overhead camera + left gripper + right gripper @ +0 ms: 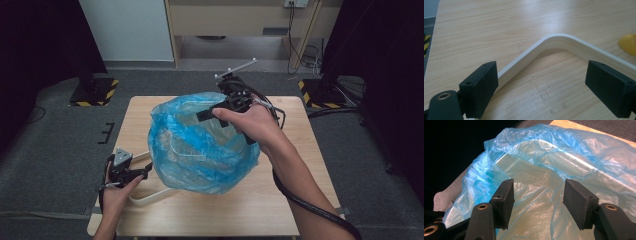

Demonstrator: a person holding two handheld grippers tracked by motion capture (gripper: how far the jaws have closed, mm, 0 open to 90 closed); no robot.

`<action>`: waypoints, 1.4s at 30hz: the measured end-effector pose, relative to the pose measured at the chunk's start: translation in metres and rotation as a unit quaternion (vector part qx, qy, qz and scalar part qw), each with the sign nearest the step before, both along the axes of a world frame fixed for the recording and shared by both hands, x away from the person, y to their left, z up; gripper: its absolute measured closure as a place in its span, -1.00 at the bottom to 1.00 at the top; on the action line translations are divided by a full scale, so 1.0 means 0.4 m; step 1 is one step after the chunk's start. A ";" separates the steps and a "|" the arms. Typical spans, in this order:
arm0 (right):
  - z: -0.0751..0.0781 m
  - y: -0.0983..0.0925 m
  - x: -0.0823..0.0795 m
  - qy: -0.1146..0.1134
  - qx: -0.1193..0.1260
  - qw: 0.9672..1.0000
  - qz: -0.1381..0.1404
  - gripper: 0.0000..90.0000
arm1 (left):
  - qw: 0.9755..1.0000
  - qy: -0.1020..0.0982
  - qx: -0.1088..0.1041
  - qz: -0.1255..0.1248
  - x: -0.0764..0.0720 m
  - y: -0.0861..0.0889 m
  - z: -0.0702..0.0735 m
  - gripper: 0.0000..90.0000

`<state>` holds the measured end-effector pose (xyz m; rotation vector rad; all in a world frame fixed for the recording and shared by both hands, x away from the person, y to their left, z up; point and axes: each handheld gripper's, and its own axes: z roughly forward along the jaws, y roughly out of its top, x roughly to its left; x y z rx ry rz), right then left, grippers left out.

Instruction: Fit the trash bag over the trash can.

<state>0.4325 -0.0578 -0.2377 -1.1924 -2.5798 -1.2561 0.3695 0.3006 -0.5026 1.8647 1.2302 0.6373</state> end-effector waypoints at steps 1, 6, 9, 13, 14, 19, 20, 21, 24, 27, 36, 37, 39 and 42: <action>0.002 -0.004 -0.002 -0.001 0.002 1.000 0.000 -0.07 | 1.000 0.000 0.000 0.000 0.000 0.000 0.000 -0.76; 0.012 -0.026 -0.012 -0.010 0.009 1.000 -0.001 -0.07 | 1.000 0.000 0.001 0.000 -0.001 0.001 0.000 -0.76; 0.014 -0.042 -0.014 -0.010 0.011 1.000 -0.004 -0.07 | 1.000 0.000 0.001 0.000 -0.001 0.000 0.000 -0.76; 0.014 -0.068 -0.012 -0.011 0.019 1.000 -0.011 -0.07 | 1.000 0.001 0.001 -0.001 -0.001 0.000 -0.001 -0.76; 0.014 -0.072 -0.012 -0.012 0.021 1.000 -0.011 -0.06 | 1.000 0.001 0.001 -0.001 -0.001 0.000 -0.001 -0.76; 0.017 -0.095 -0.013 -0.016 0.031 0.999 -0.016 -0.07 | 1.000 0.002 0.002 -0.001 -0.001 0.000 -0.002 -0.76; 0.018 -0.107 -0.013 -0.019 0.038 0.999 -0.020 -0.07 | 1.000 0.001 0.002 -0.001 -0.001 0.000 -0.002 -0.76; 0.018 -0.107 -0.013 -0.019 0.038 0.999 -0.020 -0.07 | 1.000 0.001 0.002 -0.001 -0.001 -0.001 -0.002 -0.76; 0.020 -0.124 -0.013 -0.020 0.046 0.998 -0.025 -0.08 | 1.000 0.002 0.003 -0.003 -0.001 -0.001 -0.002 -0.76; 0.021 -0.145 -0.015 -0.024 0.053 0.998 -0.029 -0.09 | 1.000 0.002 0.003 -0.003 -0.001 -0.002 -0.002 -0.76; 0.014 -0.200 -0.018 -0.031 0.068 0.996 -0.048 -0.13 | 1.000 0.002 0.004 -0.003 -0.001 -0.001 -0.003 -0.76; 0.012 -0.206 -0.017 -0.032 0.068 0.996 -0.049 -0.14 | 1.000 0.002 0.004 -0.003 -0.001 -0.002 -0.003 -0.76; 0.007 -0.216 -0.016 -0.030 0.070 0.996 -0.054 -0.14 | 1.000 0.003 0.005 -0.004 -0.001 -0.002 -0.003 -0.76; -0.001 -0.230 -0.014 -0.029 0.071 0.995 -0.059 -0.16 | 1.000 0.002 0.005 -0.004 -0.001 -0.001 -0.003 -0.76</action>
